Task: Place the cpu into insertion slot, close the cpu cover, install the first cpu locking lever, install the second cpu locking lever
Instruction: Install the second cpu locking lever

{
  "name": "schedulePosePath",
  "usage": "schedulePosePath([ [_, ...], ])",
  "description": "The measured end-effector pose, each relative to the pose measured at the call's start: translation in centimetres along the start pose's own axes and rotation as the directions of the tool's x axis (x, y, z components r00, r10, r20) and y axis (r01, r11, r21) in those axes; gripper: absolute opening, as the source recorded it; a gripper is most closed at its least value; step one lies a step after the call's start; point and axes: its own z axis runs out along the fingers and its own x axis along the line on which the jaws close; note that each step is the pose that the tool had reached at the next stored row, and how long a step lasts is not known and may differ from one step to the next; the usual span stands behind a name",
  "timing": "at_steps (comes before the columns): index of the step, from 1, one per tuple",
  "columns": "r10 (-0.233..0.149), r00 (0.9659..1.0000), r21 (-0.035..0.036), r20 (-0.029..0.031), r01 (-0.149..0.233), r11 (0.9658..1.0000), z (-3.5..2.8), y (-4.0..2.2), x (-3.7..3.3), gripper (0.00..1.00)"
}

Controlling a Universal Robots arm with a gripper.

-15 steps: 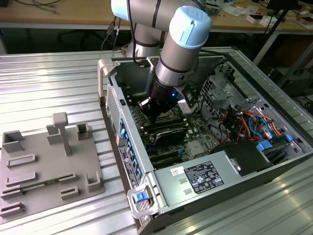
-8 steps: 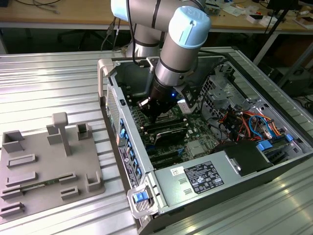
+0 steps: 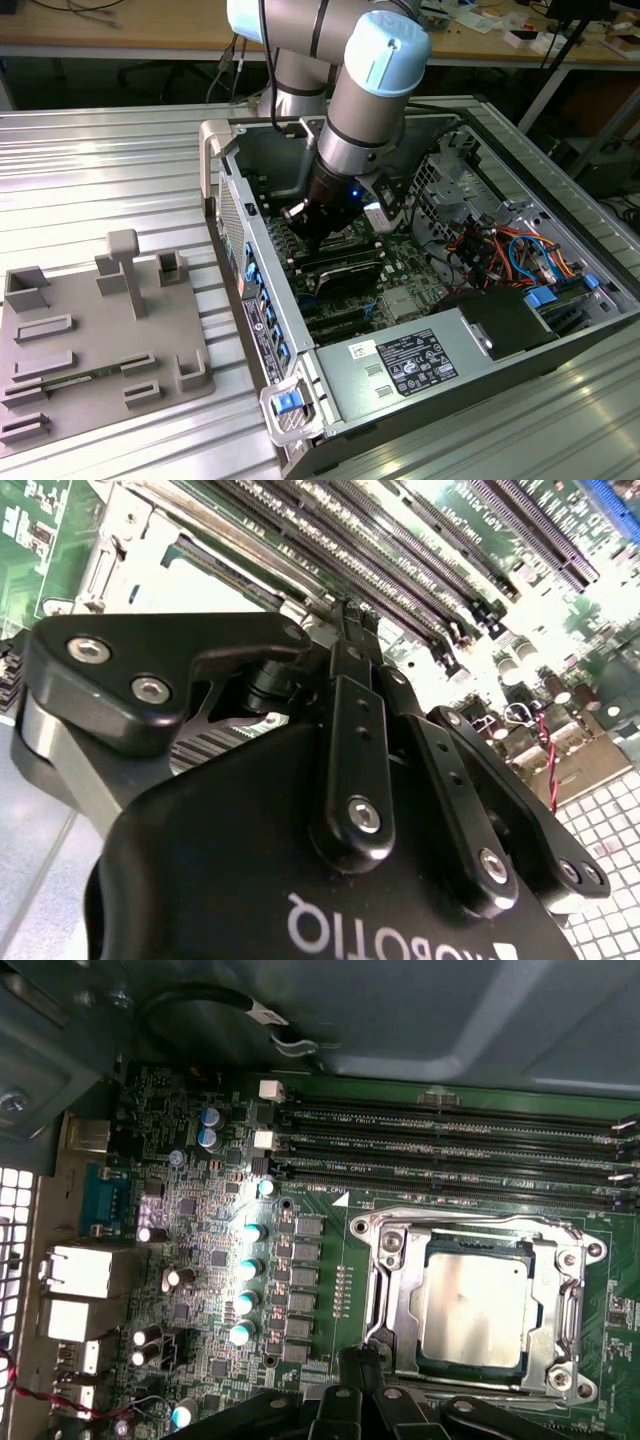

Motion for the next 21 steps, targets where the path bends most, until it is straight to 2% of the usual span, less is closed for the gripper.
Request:
schedulePosePath([
  [3,0.000,1.0000,0.0071,-0.0014,0.000,1.0000,-0.25,0.05,0.02,0.11],
  [8,0.001,1.0000,0.0069,-0.0012,-0.001,1.0000,-0.29,0.15,0.12,0.11],
  [14,0.000,1.0000,-0.0041,0.0000,0.000,1.0000,-0.26,0.45,0.12,0.11],
  [21,0.000,1.0000,-0.0097,0.0006,0.000,1.0000,-0.16,0.56,0.11,0.11],
])
